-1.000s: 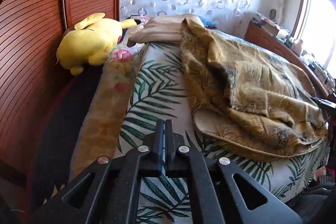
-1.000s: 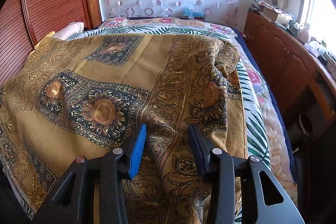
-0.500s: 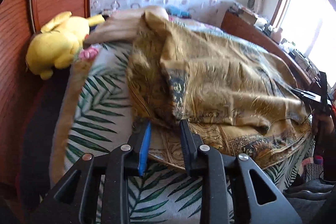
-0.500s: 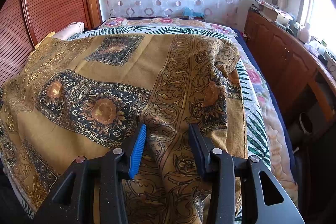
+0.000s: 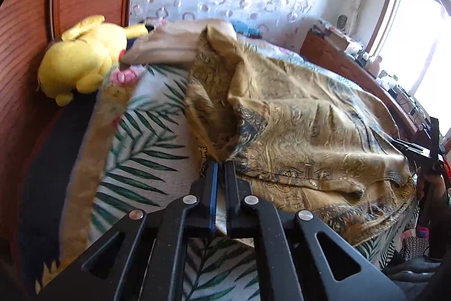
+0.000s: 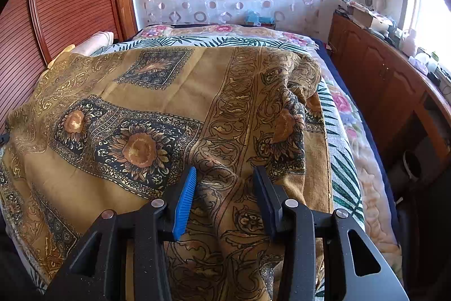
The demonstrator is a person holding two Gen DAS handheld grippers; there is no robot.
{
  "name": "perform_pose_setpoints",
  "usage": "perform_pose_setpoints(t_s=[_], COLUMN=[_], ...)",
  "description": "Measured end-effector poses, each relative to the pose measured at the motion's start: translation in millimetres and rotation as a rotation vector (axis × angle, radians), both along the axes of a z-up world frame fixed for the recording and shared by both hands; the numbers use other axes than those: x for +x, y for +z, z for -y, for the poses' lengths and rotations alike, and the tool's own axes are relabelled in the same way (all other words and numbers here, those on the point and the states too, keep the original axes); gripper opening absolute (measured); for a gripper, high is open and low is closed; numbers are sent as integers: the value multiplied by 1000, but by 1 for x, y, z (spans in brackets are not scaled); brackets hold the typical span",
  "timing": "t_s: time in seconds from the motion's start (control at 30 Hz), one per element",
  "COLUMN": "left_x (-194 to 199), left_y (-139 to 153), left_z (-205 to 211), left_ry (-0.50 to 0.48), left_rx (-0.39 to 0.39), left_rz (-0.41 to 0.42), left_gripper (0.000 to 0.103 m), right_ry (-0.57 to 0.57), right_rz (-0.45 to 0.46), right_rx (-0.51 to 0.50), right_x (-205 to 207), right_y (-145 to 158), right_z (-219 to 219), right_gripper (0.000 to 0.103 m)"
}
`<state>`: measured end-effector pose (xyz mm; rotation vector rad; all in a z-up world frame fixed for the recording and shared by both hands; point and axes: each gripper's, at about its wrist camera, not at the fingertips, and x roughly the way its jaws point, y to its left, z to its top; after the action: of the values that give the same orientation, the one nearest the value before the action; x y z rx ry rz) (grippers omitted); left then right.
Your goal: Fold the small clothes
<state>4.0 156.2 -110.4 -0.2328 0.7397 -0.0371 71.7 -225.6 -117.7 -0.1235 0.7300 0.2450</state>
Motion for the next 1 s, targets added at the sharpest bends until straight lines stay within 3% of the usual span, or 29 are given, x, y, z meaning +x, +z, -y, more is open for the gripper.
perform_pose_setpoints(t_s=[0.1,0.67,0.77,0.83,0.87,0.93,1.0], left_x=[-12,-25,-19,-12,-9,-3,3], left_y=[10,48,49,47,46,42,39], left_z=[-13,-25,-19,-12,-9,-2,6], left_ry=[35,87,57,34,22,-7,-27], left_rx=[-13,94,81,73,68,57,55], left_rz=[19,70,70,69,67,59,58], left_gripper=[5,5,19,43,48,68,75], right_ry=[2,1,-2,-1,-2,-14,-41], right_rz=[1,1,5,5,3,7,12], right_rx=[-2,46,56,55,49,39,33], right_x=[0,-10,-19,-23,-25,-30,-35], right_y=[0,5,7,9,9,11,12], right_z=[1,13,15,16,17,19,24], right_gripper=[43,43,43,44,46,50,50])
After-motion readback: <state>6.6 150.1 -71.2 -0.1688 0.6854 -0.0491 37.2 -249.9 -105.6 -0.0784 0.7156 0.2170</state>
